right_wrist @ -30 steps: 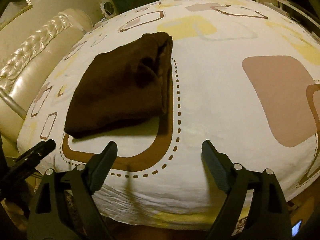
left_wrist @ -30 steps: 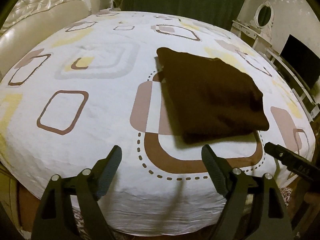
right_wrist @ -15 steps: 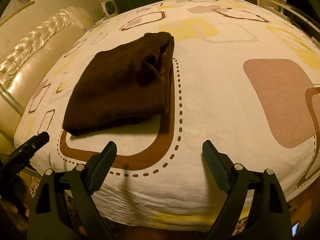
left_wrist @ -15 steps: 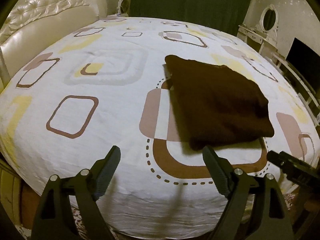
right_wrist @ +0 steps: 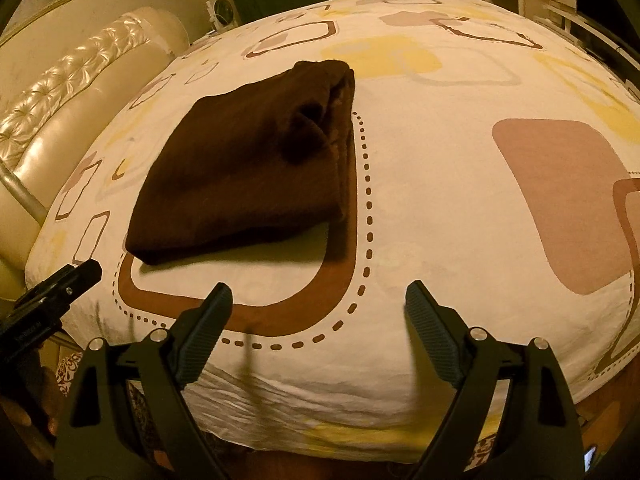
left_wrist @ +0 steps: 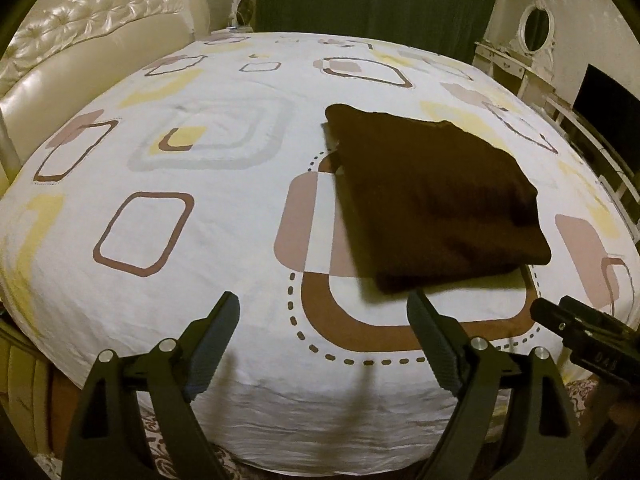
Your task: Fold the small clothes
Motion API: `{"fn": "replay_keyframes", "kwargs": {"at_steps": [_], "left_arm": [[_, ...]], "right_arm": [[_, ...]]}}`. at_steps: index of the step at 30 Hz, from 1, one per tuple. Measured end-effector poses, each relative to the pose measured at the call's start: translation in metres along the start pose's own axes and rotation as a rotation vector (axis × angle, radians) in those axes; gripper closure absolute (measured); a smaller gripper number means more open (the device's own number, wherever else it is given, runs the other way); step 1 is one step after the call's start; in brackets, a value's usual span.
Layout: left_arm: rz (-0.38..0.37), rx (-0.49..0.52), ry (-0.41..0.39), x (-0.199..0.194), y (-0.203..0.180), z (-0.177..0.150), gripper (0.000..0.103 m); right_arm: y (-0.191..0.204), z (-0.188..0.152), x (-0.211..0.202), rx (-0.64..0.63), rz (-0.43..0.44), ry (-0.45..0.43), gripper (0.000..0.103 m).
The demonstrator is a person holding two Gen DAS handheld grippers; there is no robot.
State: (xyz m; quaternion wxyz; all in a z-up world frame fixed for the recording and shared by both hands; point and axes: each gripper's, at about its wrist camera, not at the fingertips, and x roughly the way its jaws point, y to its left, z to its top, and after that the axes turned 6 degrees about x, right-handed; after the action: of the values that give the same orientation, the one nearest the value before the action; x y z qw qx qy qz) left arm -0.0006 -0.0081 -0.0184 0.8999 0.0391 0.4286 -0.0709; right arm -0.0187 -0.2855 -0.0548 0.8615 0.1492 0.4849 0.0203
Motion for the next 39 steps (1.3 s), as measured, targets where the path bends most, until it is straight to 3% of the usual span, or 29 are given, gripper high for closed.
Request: {"fn": "replay_keyframes", "kwargs": {"at_steps": [5,10,21,39], "left_arm": [[0.022,0.012,0.002,-0.001,-0.003,-0.001,0.018],[0.091,0.055,0.015,0.001,-0.010,-0.002,0.018],[0.045,0.034,0.016,0.000,-0.006,-0.003,0.018],[0.041,0.049,0.015,0.000,-0.011,-0.005,0.018]], "right_arm": [[0.003,-0.003,0.001,-0.003,0.001,0.003,0.014],[0.005,-0.004,0.003,-0.008,0.004,0.007,0.014],[0.008,-0.007,0.004,-0.010,0.003,0.012,0.014],[0.012,-0.012,0.005,-0.016,0.003,0.017,0.014]]}}
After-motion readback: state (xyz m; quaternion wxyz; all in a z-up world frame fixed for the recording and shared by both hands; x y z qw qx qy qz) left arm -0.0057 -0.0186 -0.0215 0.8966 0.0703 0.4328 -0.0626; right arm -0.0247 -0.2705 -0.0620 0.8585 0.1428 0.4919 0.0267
